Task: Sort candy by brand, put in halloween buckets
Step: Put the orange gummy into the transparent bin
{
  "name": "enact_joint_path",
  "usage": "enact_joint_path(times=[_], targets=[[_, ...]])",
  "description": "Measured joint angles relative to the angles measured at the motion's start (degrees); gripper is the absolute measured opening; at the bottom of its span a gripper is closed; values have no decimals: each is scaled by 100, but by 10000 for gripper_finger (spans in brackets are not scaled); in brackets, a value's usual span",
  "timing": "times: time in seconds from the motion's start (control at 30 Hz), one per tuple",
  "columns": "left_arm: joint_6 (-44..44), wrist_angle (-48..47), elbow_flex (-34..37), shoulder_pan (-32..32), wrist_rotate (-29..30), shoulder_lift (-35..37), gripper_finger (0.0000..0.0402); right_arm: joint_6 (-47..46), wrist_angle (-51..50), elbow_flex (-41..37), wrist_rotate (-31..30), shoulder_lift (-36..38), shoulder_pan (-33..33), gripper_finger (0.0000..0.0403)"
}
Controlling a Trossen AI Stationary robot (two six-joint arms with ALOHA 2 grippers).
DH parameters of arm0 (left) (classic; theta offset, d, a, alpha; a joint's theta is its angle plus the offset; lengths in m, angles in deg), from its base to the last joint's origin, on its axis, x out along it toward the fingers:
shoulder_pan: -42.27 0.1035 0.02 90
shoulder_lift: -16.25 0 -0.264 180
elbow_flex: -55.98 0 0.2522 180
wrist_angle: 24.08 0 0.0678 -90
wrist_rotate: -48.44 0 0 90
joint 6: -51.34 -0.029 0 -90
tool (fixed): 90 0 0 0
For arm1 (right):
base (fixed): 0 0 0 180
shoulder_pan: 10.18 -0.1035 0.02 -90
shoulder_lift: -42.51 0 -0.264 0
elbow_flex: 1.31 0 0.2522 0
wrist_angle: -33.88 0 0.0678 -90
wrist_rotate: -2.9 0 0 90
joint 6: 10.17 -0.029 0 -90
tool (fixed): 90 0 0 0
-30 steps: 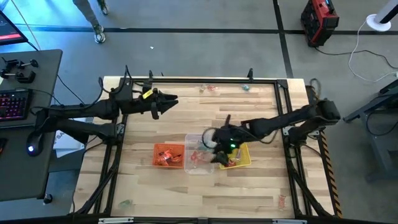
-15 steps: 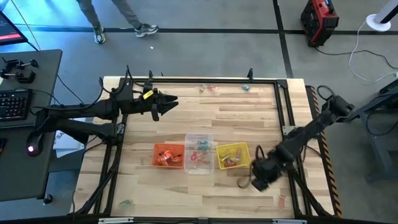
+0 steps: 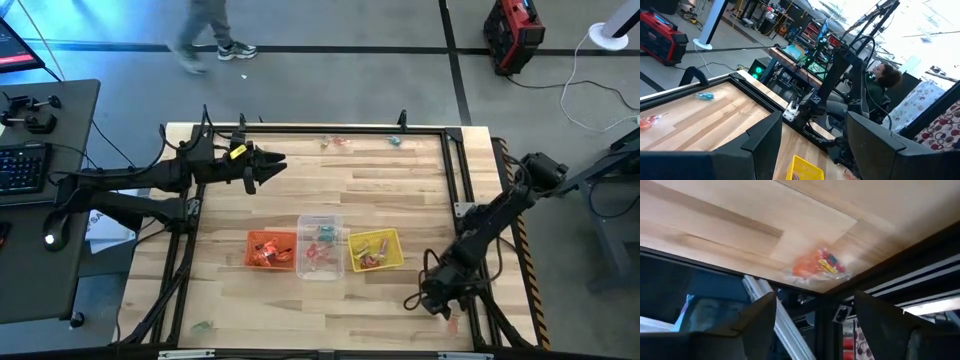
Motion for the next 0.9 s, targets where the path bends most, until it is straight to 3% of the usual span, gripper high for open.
enact_joint_path(times=[0.4,0.7,0.9], targets=[[-44,0,0,0,0,0,209,-354,224,-249,-34,-13,-125,259],[-42,0,0,0,0,0,209,-268,431,-153,669,-774,-68,259],[-42,1,0,0,0,0,209,-252,567,-97,496,-796,-56,259]])
